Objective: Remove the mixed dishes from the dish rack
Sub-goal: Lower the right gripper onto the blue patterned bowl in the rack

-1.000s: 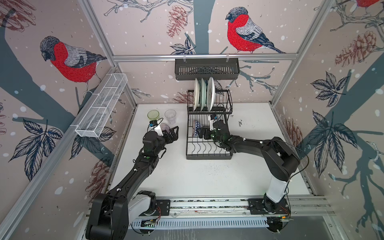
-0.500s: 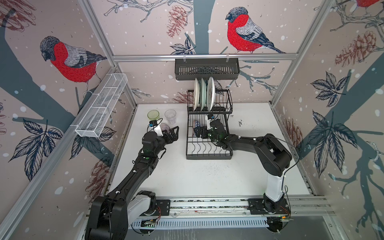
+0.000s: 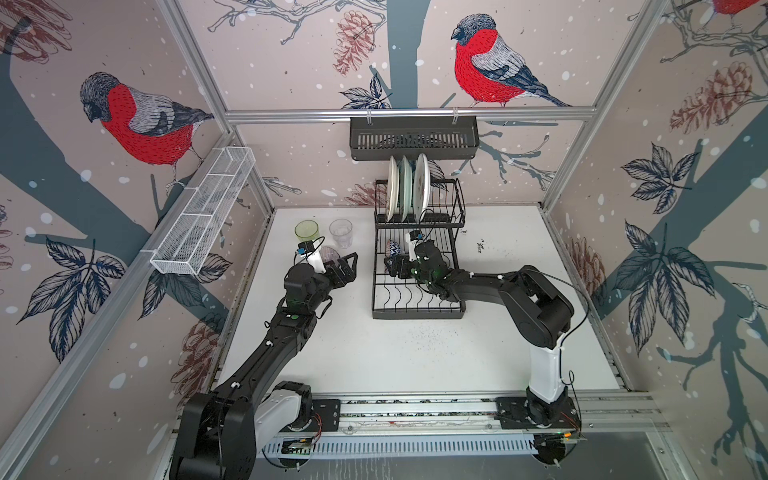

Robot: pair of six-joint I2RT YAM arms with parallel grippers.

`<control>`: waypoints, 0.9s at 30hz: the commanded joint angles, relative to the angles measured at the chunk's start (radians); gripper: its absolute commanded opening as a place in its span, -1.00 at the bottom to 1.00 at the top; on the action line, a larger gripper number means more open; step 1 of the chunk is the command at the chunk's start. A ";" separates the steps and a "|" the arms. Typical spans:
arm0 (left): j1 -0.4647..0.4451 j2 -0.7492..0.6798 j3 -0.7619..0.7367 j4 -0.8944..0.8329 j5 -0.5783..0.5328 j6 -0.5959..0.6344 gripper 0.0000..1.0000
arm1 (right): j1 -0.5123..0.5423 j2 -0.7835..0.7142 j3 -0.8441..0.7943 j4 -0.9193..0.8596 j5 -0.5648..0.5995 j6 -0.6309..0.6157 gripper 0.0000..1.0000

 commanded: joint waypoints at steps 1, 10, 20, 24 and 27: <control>0.001 0.005 0.001 0.032 0.014 0.001 0.95 | 0.003 0.012 0.010 0.016 0.033 -0.002 0.70; 0.000 0.008 0.001 0.036 0.015 0.005 0.95 | 0.010 0.028 0.033 -0.003 0.063 -0.022 0.59; 0.000 0.029 0.004 0.041 0.022 0.004 0.95 | 0.032 0.030 0.055 -0.043 0.123 -0.063 0.32; 0.000 0.041 0.007 0.040 0.020 0.007 0.95 | 0.046 0.031 0.070 -0.071 0.164 -0.097 0.22; 0.001 0.055 0.011 0.042 0.025 0.005 0.95 | 0.081 0.034 0.112 -0.136 0.264 -0.167 0.18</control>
